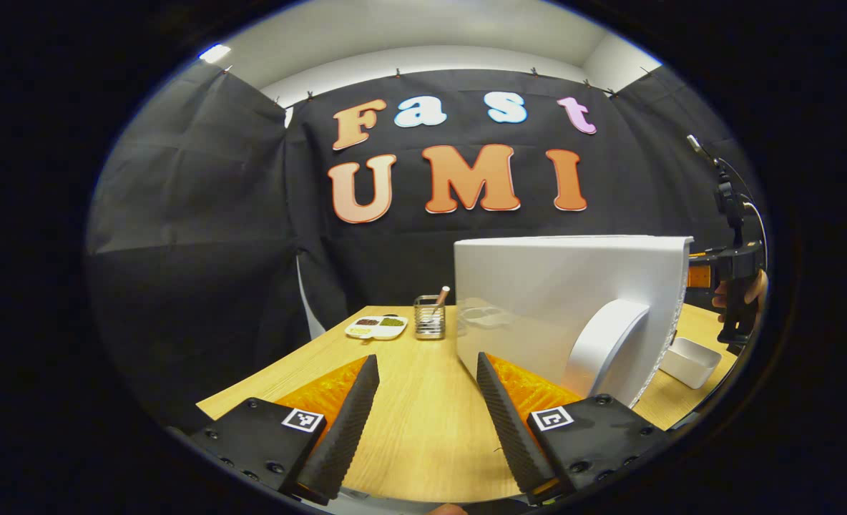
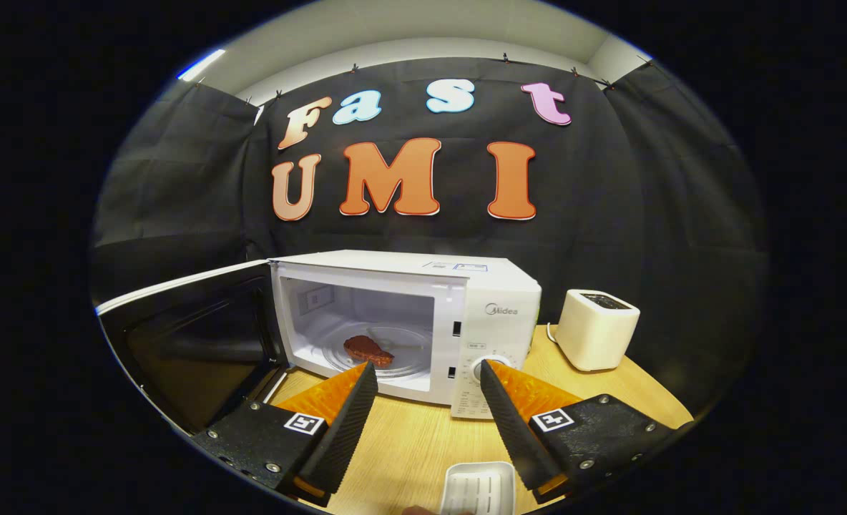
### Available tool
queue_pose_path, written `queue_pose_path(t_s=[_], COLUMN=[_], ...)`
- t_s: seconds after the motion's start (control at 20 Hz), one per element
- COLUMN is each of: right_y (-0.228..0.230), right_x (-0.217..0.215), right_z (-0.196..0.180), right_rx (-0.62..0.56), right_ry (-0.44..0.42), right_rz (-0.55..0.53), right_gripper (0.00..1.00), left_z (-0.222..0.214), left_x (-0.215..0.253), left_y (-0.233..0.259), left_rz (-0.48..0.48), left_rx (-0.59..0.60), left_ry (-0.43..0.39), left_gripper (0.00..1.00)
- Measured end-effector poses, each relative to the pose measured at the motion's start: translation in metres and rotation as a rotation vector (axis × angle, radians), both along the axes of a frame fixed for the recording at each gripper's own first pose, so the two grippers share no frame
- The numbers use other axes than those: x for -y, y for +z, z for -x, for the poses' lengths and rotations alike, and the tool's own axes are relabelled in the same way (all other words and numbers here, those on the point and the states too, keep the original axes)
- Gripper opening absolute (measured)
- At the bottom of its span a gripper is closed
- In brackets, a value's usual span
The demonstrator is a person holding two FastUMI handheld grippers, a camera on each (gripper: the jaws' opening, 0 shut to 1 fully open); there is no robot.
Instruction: Open the microwave oven with the left hand, put the food in, and close the microwave oven.
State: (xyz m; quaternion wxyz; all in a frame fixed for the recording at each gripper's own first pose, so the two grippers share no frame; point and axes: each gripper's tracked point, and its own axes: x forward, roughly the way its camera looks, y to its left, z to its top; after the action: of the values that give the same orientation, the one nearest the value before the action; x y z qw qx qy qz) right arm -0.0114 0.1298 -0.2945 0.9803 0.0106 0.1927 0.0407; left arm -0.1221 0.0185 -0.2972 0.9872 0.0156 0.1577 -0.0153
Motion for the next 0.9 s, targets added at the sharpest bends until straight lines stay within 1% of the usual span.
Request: queue_pose_path(t_s=[0.05,0.1,0.15,0.2,0.25,0.3,0.35,0.4,0.45,0.6,0.65,0.7,0.75,0.8,0.9], right_y=[0.003,0.007,0.01,0.013,0.016,0.02,0.022,0.025,0.027,0.027,0.027,0.025,0.024,0.024,0.021], right_x=[0.006,0.013,0.023,0.033,0.042,0.052,0.06,0.069,0.078,0.1,0.108,0.116,0.123,0.128,0.14], right_z=[0.005,0.01,0.015,0.019,0.022,0.026,0.03,0.033,0.036,0.043,0.044,0.046,0.048,0.05,0.054], right_rx=[0.001,0.0,0.0,0.004,0.01,0.015,0.02,0.027,0.03,0.034,0.032,0.03,0.03,0.027,0.023], right_ry=[0.004,0.003,0.001,-0.007,-0.015,-0.025,-0.033,-0.042,-0.051,-0.077,-0.09,-0.1,-0.108,-0.117,-0.132], right_rz=[-0.007,-0.009,-0.008,-0.003,0.002,0.006,0.009,0.01,0.012,0.01,0.013,0.014,0.014,0.012,0.007], right_gripper=[0.9,0.9,0.9,0.91,0.91,0.91,0.91,0.91,0.91,0.91,0.91,0.91,0.91,0.91,0.9], left_z=[-0.003,-0.005,-0.008,-0.012,-0.016,-0.02,-0.022,-0.026,-0.029,-0.035,-0.037,-0.039,-0.042,-0.044,-0.054], left_x=[0.011,0.021,0.032,0.041,0.052,0.061,0.072,0.083,0.091,0.126,0.139,0.152,0.164,0.174,0.196], left_y=[0.0,0.001,0.0,0.001,0.002,0.002,0.002,0.002,0.001,-0.003,-0.004,-0.004,-0.005,-0.006,-0.013], left_rz=[0.004,0.011,0.022,0.032,0.04,0.046,0.048,0.047,0.046,0.059,0.067,0.076,0.088,0.095,0.117], left_rx=[-0.001,-0.002,-0.005,-0.007,-0.007,-0.007,-0.009,-0.01,-0.013,-0.029,-0.033,-0.034,-0.036,-0.04,-0.056], left_ry=[-0.023,-0.045,-0.064,-0.081,-0.099,-0.116,-0.135,-0.152,-0.169,-0.231,-0.255,-0.275,-0.298,-0.314,-0.339], left_gripper=[0.88,0.9,0.94,0.9,0.9,0.87,0.9,0.9,0.87,0.87,0.9,0.9,0.87,0.91,0.74])
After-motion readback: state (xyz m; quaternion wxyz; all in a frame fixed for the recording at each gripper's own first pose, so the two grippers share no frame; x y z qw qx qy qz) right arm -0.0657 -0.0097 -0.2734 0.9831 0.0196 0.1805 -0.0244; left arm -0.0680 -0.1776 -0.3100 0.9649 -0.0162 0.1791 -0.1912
